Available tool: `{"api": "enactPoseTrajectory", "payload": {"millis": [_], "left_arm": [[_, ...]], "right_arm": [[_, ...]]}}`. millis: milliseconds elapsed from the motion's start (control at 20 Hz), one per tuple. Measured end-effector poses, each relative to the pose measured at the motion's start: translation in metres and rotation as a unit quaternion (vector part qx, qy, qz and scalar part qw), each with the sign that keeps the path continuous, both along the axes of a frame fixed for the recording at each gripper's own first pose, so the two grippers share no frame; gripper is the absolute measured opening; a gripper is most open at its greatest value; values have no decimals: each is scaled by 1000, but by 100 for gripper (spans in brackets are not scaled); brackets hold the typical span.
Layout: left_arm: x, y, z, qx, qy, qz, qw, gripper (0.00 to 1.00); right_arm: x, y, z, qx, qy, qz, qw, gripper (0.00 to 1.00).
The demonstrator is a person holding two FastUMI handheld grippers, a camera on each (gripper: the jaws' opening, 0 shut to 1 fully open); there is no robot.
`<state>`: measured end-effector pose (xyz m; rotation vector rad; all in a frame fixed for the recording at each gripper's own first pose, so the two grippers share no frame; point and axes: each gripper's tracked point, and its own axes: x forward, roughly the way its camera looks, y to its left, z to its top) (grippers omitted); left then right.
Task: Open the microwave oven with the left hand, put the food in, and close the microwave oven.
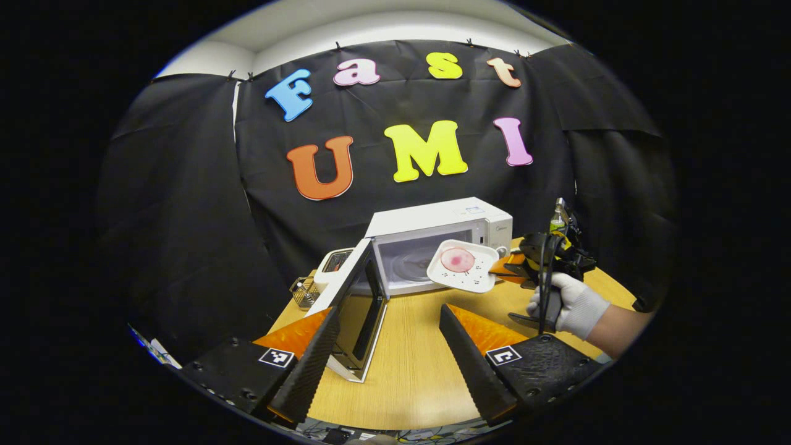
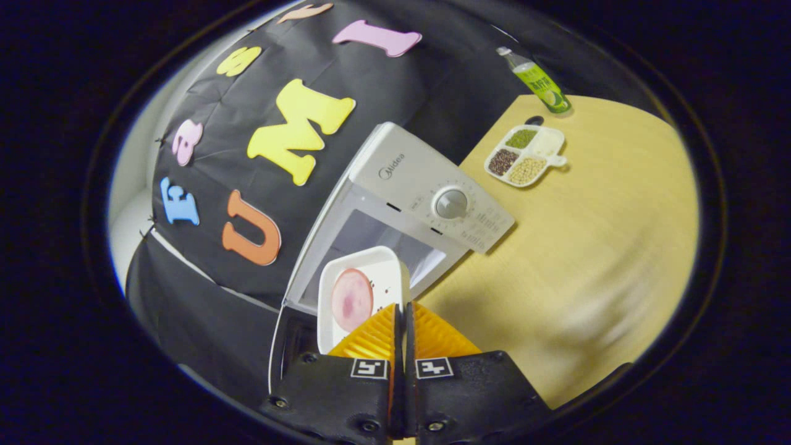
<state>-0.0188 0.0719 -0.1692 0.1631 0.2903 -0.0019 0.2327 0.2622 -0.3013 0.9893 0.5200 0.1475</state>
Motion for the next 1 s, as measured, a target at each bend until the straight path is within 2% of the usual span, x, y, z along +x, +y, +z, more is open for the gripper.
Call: {"api": "enactPoseTrajectory", "payload": {"millis": [100, 200, 250, 300, 500, 800, 1000], "left_arm": [[6, 2, -1, -2, 4, -9, 1000, 97], [17, 3, 1, -9, -10, -19, 1000, 96], [24, 7, -1, -10, -15, -16, 1000, 96], [30, 10, -6, -13, -17, -12, 1000, 97], [42, 20, -23, -25, -12, -2, 1000, 96], [45, 38, -42, -26, 6, 19, 999, 97], [42, 45, -45, -30, 10, 31, 999, 97]], "right_arm": [[14, 7, -10, 1, 10, -48, 999, 0], [29, 14, -18, 13, 14, -90, 996, 4], [38, 20, -20, 27, 13, -103, 994, 0], [46, 28, -21, 41, 13, -110, 993, 4], [90, 63, -33, 70, 16, -125, 990, 4], [146, 78, -62, 69, 25, -160, 984, 4], [164, 81, -79, 82, 46, -175, 980, 4]]}}
